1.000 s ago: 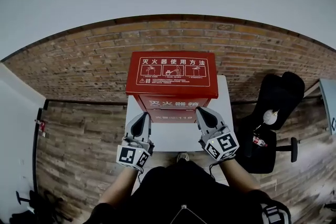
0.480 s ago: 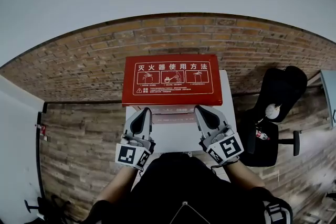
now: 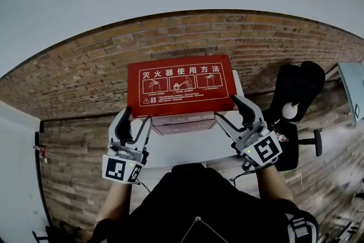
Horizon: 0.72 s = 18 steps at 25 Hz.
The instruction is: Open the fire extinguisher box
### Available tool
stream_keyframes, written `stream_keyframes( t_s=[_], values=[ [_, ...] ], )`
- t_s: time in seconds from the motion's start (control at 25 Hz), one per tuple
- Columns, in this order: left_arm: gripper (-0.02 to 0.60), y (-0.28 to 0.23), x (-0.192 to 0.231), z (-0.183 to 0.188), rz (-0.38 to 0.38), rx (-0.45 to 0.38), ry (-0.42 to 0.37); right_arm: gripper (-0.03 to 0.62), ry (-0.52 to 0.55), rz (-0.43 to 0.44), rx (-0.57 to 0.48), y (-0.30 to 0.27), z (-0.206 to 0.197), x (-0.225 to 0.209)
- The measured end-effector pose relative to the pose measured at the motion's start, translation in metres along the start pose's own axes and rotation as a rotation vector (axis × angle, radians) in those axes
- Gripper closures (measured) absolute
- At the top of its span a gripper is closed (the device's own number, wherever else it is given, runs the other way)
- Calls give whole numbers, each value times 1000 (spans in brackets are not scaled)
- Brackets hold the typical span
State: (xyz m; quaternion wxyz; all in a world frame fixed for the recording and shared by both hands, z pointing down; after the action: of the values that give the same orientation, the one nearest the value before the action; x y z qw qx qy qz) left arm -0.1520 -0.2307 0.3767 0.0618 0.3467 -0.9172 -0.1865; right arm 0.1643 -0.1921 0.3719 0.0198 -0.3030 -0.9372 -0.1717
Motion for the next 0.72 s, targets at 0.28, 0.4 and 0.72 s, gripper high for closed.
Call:
stream_keyframes(
  t_s=[0.28, 0.4, 0.72],
  values=[
    [206, 17, 39, -26, -39, 123, -44, 306, -24, -54, 88, 16, -20, -20],
    [201, 23, 48, -39, -61, 143, 36, 303, -33, -78, 138, 24, -29, -26],
    [201, 24, 50, -63, -104, 168, 61, 289, -132, -90, 189, 34, -58, -35]
  ],
)
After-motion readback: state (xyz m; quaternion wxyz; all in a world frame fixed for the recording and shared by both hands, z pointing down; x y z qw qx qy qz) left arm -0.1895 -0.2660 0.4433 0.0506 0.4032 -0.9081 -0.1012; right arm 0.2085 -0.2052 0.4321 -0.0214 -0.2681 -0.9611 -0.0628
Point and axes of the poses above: the fingertips, and each gripper's own axes: y backward along the fingers, x to its left, z out of its top, the point moved 8 cm from there along y, backward along the fingers, and after that the axes turned 15 degrees about -x, right-handed, at the moved point
